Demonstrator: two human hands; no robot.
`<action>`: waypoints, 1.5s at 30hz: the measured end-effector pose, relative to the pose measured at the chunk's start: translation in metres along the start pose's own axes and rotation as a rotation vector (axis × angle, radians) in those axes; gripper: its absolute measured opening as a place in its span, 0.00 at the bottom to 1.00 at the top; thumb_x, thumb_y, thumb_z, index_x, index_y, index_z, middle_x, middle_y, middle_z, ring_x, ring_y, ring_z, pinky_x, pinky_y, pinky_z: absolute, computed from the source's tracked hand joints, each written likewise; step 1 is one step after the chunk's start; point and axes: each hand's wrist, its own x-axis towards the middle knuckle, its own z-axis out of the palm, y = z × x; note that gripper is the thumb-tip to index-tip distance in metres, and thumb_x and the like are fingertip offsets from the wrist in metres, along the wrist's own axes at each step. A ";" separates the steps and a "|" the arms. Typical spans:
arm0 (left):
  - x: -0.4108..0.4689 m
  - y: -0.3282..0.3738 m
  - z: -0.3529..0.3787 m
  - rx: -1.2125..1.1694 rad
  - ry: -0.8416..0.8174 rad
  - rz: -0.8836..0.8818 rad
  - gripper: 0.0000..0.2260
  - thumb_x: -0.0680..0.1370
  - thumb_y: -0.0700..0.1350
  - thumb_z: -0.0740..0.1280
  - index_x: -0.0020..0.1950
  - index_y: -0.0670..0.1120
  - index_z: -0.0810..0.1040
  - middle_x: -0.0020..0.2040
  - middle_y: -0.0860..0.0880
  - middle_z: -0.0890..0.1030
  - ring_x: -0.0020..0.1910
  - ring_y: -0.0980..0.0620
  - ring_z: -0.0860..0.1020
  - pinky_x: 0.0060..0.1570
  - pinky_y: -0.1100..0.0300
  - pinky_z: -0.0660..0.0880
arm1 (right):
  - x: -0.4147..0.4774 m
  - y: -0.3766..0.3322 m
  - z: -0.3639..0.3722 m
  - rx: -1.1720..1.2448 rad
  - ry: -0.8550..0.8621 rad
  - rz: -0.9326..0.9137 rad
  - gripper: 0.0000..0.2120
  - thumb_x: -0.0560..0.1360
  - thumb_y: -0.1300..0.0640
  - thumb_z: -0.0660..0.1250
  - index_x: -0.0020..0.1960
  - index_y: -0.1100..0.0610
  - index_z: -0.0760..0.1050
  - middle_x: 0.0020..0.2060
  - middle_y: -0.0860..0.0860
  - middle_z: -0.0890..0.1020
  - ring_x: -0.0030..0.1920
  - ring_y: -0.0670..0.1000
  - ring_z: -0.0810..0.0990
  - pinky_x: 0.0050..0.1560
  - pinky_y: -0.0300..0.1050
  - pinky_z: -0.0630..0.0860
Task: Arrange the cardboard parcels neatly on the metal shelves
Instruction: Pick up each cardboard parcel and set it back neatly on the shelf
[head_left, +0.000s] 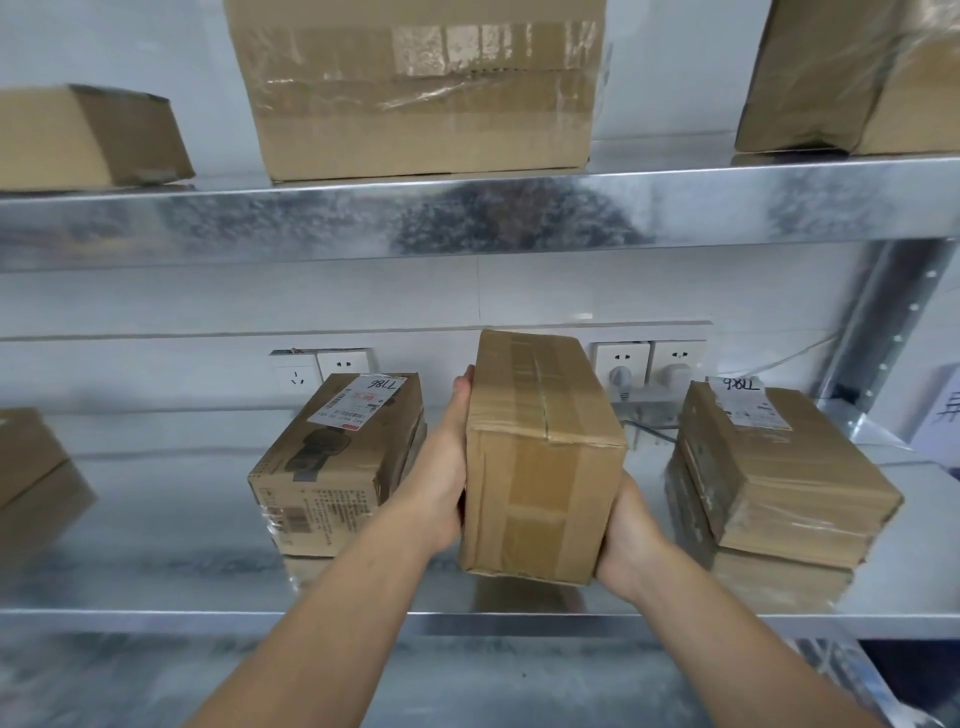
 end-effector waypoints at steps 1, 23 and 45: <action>-0.001 0.000 -0.001 0.004 0.013 0.020 0.30 0.78 0.72 0.54 0.54 0.53 0.86 0.49 0.45 0.88 0.54 0.44 0.84 0.56 0.49 0.77 | 0.000 -0.001 0.000 -0.024 -0.010 -0.008 0.23 0.84 0.43 0.58 0.44 0.55 0.84 0.42 0.57 0.88 0.38 0.58 0.87 0.47 0.55 0.80; 0.005 0.007 -0.020 0.035 0.112 0.221 0.12 0.84 0.51 0.60 0.64 0.54 0.79 0.48 0.49 0.87 0.51 0.48 0.83 0.55 0.47 0.80 | 0.019 -0.035 -0.013 -0.154 -0.149 -0.201 0.17 0.85 0.62 0.56 0.62 0.45 0.76 0.40 0.49 0.85 0.43 0.49 0.80 0.39 0.48 0.74; 0.003 0.013 -0.027 0.269 -0.023 0.264 0.12 0.86 0.49 0.57 0.61 0.66 0.74 0.47 0.57 0.85 0.43 0.59 0.82 0.42 0.56 0.73 | 0.001 -0.045 -0.003 -0.429 -0.105 -0.248 0.12 0.86 0.46 0.56 0.55 0.27 0.72 0.51 0.53 0.86 0.56 0.52 0.82 0.65 0.61 0.76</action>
